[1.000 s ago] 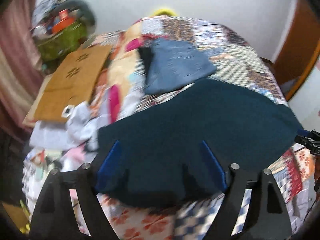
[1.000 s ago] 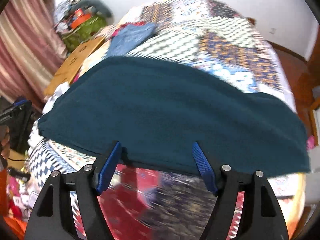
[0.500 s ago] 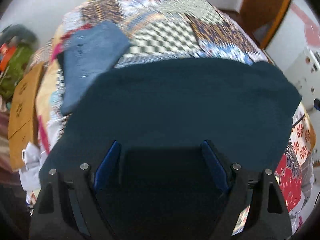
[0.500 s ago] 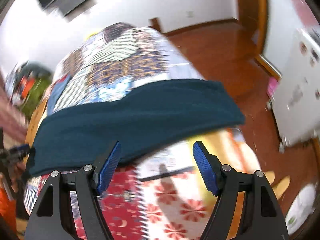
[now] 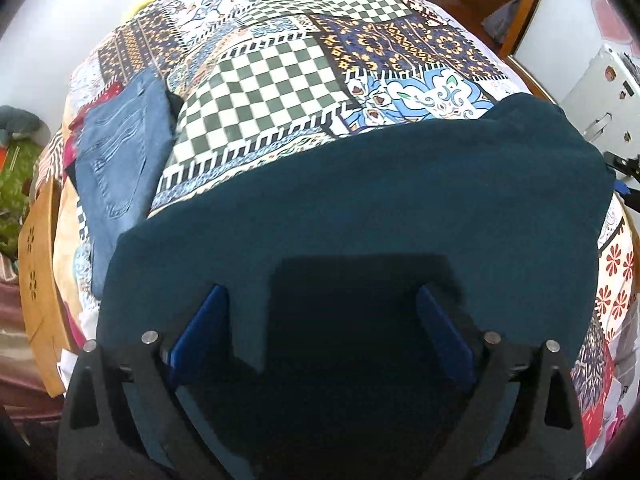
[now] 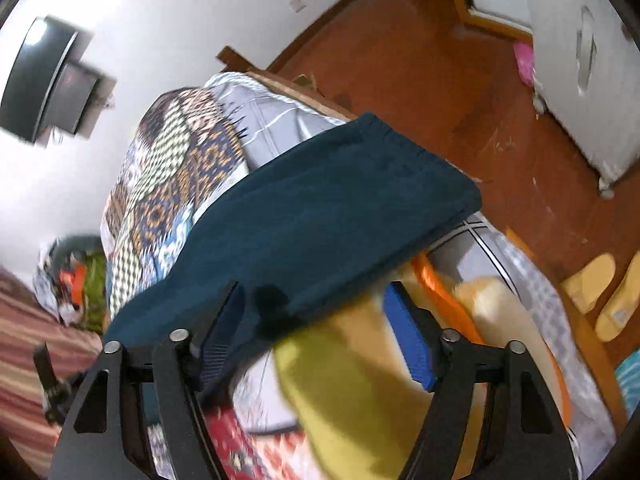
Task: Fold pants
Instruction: 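Lift the pants leg with the right tool over the bed edge while the left tool holds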
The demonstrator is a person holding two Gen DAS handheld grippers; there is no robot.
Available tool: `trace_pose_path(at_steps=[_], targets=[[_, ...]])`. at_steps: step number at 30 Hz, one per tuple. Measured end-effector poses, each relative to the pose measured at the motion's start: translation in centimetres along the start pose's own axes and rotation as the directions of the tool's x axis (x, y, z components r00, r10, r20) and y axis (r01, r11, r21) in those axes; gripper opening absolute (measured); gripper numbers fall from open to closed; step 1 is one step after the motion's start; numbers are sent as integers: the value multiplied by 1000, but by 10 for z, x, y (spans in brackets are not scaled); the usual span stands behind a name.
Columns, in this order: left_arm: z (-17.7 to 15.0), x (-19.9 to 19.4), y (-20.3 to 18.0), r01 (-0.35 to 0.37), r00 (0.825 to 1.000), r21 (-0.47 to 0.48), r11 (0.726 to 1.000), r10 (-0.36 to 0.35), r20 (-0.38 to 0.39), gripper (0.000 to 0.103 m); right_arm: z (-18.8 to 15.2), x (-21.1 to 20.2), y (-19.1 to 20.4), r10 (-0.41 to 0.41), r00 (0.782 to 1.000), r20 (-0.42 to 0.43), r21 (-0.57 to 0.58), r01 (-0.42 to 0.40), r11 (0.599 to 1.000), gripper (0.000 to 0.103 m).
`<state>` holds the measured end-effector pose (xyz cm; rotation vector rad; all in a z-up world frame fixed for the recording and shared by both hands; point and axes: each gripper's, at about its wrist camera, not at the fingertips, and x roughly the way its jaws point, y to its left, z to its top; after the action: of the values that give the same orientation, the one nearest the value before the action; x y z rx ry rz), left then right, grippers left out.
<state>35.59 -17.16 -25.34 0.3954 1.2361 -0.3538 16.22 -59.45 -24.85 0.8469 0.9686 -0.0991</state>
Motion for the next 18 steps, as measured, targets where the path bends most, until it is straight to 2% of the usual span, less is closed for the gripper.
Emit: trace_pose_path(at_steps=[2, 5, 7, 12, 18], targets=[[3, 3, -2, 2, 1000, 0, 1000, -2, 3, 102, 8, 6, -3, -9, 1000, 17, 6, 9, 1000, 62], [7, 8, -4, 7, 1000, -6, 1000, -7, 6, 103, 20, 16, -4, -39, 999, 4, 2, 39, 999, 49], [11, 10, -5, 8, 1000, -6, 1000, -8, 6, 103, 27, 24, -1, -58, 998, -5, -15, 58, 998, 45], [20, 13, -14, -1, 1000, -2, 1000, 1, 9, 103, 40, 27, 0, -98, 995, 24, -34, 99, 994, 18], [24, 14, -25, 2, 1000, 11, 1000, -2, 14, 103, 42, 7, 10, -134, 981, 143, -78, 146, 986, 11]])
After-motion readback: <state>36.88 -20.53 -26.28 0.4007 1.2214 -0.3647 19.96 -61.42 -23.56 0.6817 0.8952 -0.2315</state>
